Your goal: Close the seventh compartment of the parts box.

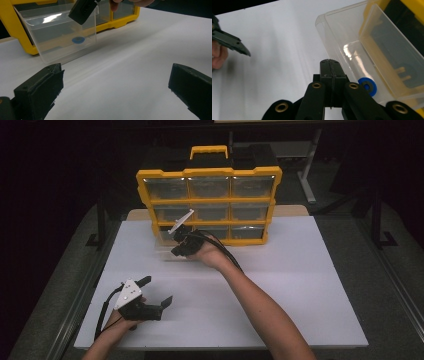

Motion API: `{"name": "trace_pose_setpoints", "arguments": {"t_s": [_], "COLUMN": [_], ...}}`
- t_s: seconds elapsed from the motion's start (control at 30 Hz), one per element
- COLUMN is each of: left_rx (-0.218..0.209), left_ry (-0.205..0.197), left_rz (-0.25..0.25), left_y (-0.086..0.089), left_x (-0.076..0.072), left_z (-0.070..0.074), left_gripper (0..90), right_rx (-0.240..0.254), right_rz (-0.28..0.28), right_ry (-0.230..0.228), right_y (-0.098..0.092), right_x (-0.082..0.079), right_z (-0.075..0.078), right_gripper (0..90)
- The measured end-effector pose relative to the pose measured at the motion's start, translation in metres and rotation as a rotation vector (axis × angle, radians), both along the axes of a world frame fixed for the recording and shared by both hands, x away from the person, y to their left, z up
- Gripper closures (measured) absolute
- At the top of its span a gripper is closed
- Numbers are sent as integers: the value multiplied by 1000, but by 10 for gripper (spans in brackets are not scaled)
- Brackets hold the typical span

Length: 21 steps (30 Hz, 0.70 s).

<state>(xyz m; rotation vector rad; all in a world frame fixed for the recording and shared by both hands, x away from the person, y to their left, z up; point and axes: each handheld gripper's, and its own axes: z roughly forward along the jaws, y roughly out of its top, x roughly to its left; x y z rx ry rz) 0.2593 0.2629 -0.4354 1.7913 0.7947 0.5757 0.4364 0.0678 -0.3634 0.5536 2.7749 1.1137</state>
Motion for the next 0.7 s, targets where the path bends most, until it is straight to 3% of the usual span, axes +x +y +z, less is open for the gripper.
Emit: {"name": "trace_pose_setpoints", "arguments": {"t_s": [0.33,0.57,0.6,0.67,0.7], "left_rx": [-3,-4,-3,-1,-1], "left_ry": [0,1,0,1,0], "left_rz": [-1,0,-1,0,0], "left_y": [0,0,0,0,0], "left_x": [0,0,0,0,0], "left_z": [0,0,0,0,0], "left_gripper": [0,0,0,0,0], "right_rx": [5,9,11,12,21], "right_rz": [-27,-22,-37,-29,-41], "right_ry": [14,-7,14,2,19], "right_y": [-2,-2,-2,-2,-1], "right_x": [4,7,6,8,7], "right_z": [0,-1,0,0,0], "right_gripper": [892,892,892,892,892]}}
